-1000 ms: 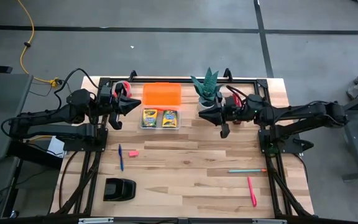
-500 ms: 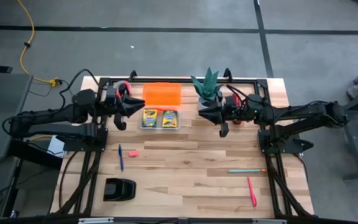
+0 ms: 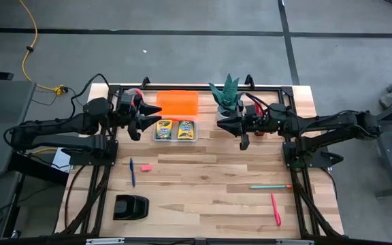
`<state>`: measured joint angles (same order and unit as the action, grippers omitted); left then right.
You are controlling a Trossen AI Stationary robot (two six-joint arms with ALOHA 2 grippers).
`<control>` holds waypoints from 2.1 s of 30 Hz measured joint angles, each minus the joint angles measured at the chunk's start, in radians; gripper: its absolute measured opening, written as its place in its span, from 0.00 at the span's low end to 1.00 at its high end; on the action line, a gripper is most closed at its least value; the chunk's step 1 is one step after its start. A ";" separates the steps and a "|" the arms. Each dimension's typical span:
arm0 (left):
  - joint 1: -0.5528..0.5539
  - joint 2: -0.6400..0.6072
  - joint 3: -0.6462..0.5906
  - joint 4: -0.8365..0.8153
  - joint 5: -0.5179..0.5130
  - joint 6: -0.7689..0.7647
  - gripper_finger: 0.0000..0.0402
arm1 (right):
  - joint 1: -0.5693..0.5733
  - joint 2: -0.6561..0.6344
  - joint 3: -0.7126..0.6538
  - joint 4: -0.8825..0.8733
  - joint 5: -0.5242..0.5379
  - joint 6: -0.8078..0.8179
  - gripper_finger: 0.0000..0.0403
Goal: Pack school essentials
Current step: Put the blue pen into the orange supply box
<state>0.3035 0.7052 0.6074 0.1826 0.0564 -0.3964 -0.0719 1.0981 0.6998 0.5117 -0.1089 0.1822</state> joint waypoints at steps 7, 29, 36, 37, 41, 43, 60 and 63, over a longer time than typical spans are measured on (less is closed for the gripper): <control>0.000 0.017 0.042 0.003 -0.002 0.036 0.59 | 0.000 0.000 0.000 0.000 0.000 0.000 0.08; -0.333 0.297 0.213 -1.140 -0.146 -0.896 0.56 | 0.000 0.000 0.000 -0.065 -0.001 0.000 0.08; -0.554 0.400 0.111 -1.141 -0.098 -1.273 0.56 | 0.000 0.000 0.000 -0.071 0.010 0.000 0.08; -0.581 0.419 0.104 -1.151 -0.089 -1.310 0.56 | 0.000 0.000 0.000 -0.071 0.020 0.000 0.08; -0.674 0.497 0.089 -1.164 -0.084 -1.449 0.56 | 0.000 0.000 0.000 -0.075 0.052 0.000 0.08; -0.704 0.535 0.087 -1.163 -0.083 -1.501 0.56 | 0.000 0.000 0.000 -0.077 0.057 -0.005 0.08; -0.700 0.761 0.073 -1.134 -0.038 -1.627 0.56 | 0.000 0.000 0.000 -0.100 0.060 -0.007 0.08; -0.689 0.755 0.031 -1.057 -0.036 -1.645 0.55 | 0.000 0.000 0.000 -0.103 0.060 -0.005 0.08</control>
<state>-0.3855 1.4601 0.6382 -0.8744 0.0209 -2.0419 -0.0723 1.0985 0.7002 0.4088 -0.0490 0.1768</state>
